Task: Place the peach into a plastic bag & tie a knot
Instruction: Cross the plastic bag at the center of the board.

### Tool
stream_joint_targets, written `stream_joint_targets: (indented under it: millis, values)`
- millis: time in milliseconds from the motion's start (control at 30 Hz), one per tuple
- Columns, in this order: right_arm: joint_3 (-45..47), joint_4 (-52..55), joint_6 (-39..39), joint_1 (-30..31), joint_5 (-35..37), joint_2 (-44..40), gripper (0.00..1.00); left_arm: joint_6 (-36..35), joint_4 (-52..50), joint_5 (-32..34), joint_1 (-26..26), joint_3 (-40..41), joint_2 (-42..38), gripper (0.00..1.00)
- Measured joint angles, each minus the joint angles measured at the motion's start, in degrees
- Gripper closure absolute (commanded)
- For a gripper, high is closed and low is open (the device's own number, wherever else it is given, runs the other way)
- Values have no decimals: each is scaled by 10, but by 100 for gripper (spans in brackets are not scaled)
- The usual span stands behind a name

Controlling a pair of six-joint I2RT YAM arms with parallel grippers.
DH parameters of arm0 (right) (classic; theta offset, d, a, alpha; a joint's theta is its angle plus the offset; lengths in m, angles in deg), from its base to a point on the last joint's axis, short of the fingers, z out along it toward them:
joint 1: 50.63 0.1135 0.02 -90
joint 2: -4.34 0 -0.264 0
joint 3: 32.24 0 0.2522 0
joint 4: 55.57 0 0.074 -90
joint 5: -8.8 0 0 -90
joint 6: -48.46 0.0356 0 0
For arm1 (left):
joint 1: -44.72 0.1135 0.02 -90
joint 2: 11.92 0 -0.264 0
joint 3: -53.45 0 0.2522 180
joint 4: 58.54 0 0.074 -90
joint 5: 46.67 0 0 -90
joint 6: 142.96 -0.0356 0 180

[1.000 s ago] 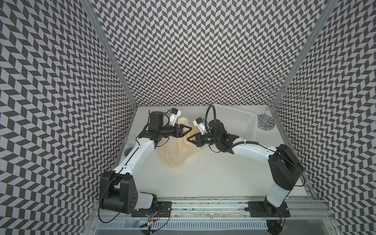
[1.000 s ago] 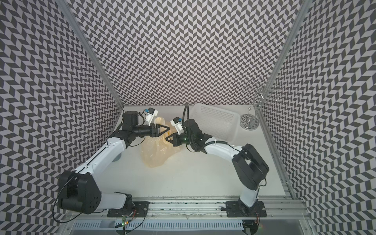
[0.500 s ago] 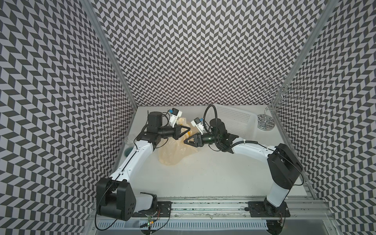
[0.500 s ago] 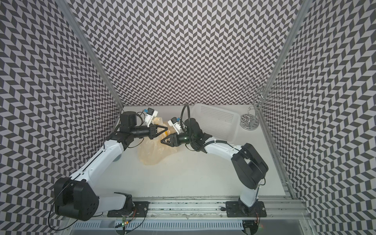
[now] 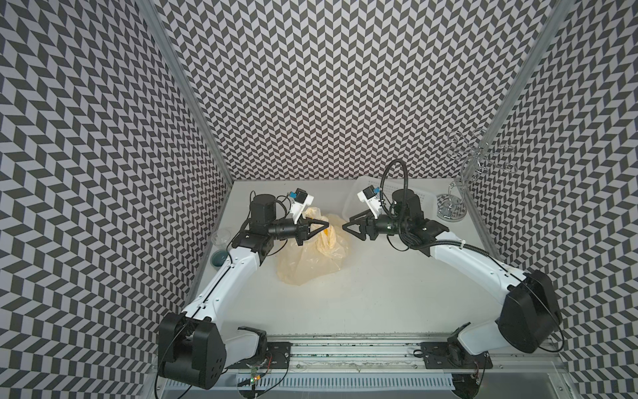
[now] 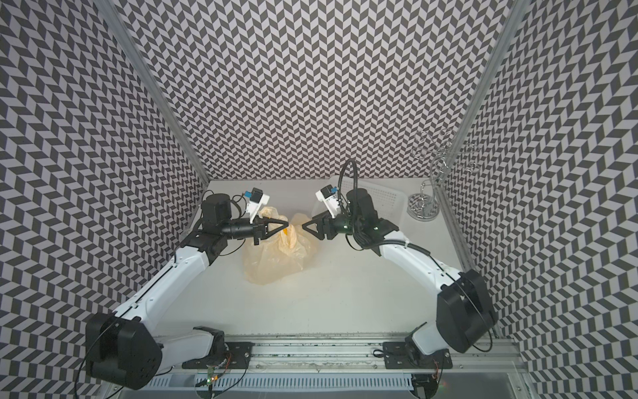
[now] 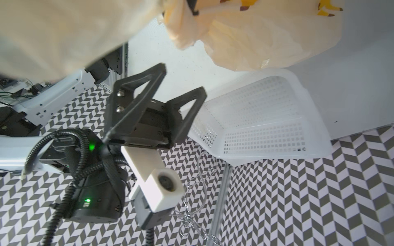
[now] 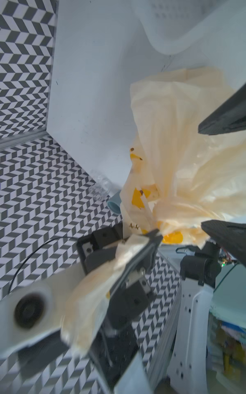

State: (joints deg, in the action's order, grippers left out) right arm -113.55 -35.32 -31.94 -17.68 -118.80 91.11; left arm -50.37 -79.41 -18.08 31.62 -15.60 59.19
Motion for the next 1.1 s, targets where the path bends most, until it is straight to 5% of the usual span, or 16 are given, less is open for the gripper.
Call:
stream_joint_targets:
  millis: [333,700,1100]
  values:
    - [-35,45,-107,49,15,45,18,21,7,-37,-7,0,9,100]
    - [3,11,-32,-32,-63,28,19,29,11,-38,-7,0,8,100]
    - [4,-3,-5,3,-84,27,19,35,11,-36,-7,0,8,100]
